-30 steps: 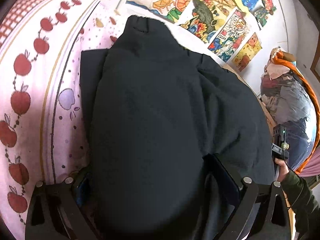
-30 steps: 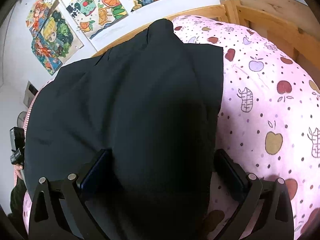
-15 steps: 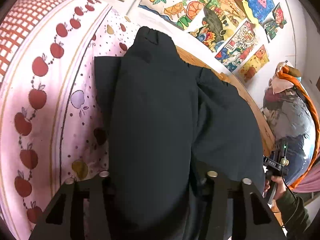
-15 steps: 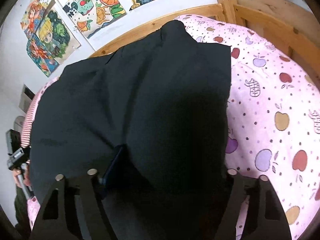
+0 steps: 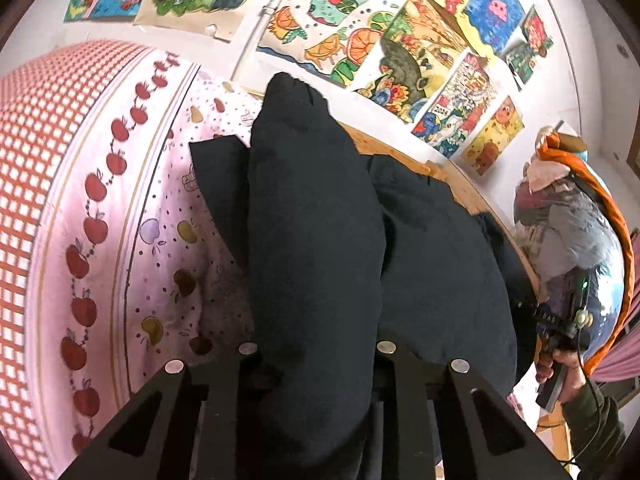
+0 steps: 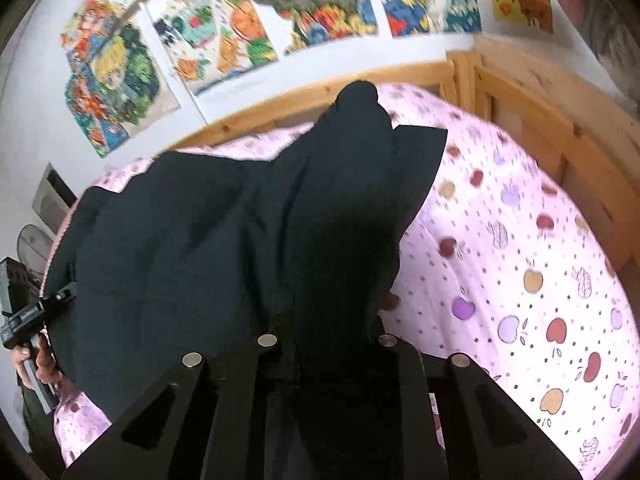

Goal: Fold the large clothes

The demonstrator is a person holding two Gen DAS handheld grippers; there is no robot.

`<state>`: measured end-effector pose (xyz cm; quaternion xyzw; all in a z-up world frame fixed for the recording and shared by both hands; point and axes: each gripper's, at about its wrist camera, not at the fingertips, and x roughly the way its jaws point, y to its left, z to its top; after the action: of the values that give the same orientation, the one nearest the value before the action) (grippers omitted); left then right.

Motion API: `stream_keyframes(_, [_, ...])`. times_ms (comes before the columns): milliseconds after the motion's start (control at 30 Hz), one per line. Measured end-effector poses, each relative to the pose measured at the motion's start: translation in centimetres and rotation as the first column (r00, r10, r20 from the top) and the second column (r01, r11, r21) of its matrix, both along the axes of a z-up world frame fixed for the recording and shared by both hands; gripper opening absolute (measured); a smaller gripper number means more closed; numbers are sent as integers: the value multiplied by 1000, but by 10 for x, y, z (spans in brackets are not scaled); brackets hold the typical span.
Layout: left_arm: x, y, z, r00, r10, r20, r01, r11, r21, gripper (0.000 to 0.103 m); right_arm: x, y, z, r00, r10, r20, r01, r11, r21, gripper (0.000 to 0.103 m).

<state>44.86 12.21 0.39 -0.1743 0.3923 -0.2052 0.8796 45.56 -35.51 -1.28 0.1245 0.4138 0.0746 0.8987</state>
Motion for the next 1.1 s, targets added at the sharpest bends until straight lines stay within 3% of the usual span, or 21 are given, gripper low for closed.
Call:
stream_keyframes(333, [-43, 0, 36, 997, -5, 74, 1, 998, 60, 21, -25, 29, 47, 994, 69, 86, -67, 997, -30, 14])
stream_keyframes(533, [-64, 10, 44, 997, 10, 70, -14, 998, 62, 21, -47, 30, 66, 987, 104, 119, -102, 995, -16, 14])
stream_keyframes(700, [-77, 4, 55, 997, 21, 73, -30, 993, 116, 21, -61, 40, 74, 981, 139, 132, -135, 990, -38, 14])
stream_keyframes(867, [-78, 1, 48, 998, 37, 47, -43, 989, 144, 21, -72, 34, 71, 978, 156, 142, -154, 988, -24, 14])
stream_keyframes(1000, [-73, -2, 30, 999, 47, 7, -48, 985, 168, 21, -72, 27, 51, 984, 140, 113, -141, 990, 6, 14])
stream_keyframes(1100, [-74, -4, 28, 999, 50, 14, -51, 981, 185, 21, -77, 25, 38, 983, 145, 117, -143, 989, -25, 14])
